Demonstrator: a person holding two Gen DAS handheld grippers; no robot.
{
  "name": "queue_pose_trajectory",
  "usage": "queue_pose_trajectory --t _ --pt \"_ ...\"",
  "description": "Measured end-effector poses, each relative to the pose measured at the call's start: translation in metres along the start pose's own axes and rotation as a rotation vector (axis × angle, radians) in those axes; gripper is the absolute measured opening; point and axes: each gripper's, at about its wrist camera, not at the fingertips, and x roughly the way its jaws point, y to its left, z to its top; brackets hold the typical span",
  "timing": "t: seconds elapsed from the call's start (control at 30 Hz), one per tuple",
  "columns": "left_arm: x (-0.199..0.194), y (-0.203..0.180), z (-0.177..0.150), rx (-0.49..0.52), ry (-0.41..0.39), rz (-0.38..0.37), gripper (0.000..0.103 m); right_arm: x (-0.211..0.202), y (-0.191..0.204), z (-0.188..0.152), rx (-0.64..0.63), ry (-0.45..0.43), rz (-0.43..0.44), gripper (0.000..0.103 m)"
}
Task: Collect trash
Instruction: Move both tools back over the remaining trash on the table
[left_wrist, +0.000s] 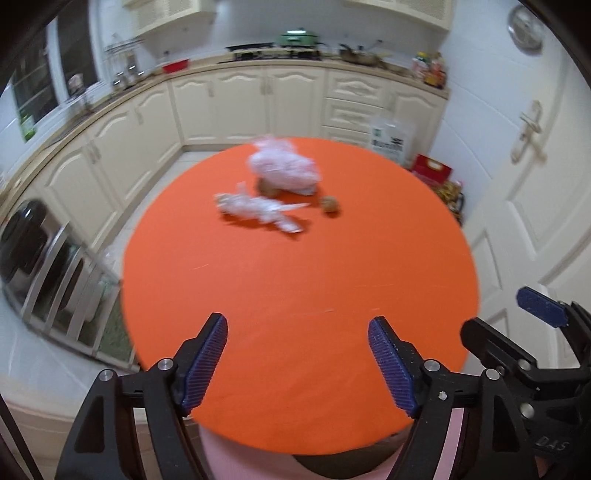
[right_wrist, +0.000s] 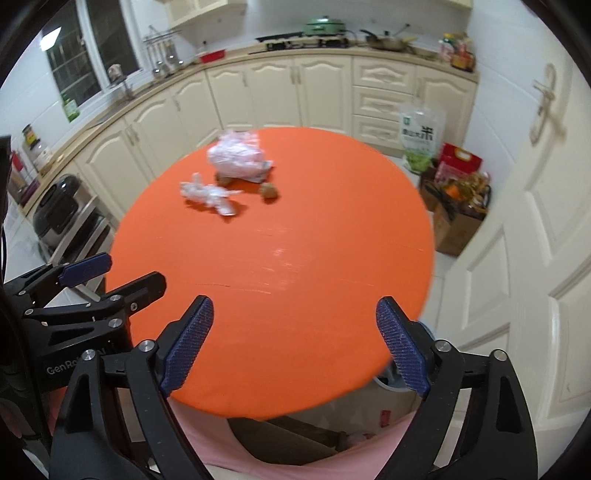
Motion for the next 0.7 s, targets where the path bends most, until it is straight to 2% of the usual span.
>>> queue_pose_trajectory --t 0.13,0.23,0.5,0.57,0.7 --pt "-0.005 0.030 -0.013 -0.082 0.026 0.010 0.076 0.013 0.022 -0.001 -0.022 -0.006 0.033 0.097" --pt "-0.007 0.049 -0.020 -0.117 0.051 0.018 0.076 0.023 0.034 0.000 -0.041 -0.008 0.020 0.097" --pt "0.008 0.095 -0.005 -0.217 0.085 0.015 0.076 0.052 0.040 0.010 0.025 -0.029 0.093 0.097" --pt "0.012 0.103 -0.002 -0.240 0.062 0.016 0.076 0.060 0.040 0.013 0.033 -0.036 0.080 0.097" --pt "0.013 0.111 0.002 -0.273 -0.049 0.035 0.076 0.076 0.038 0.022 0.040 -0.056 0.048 0.097"
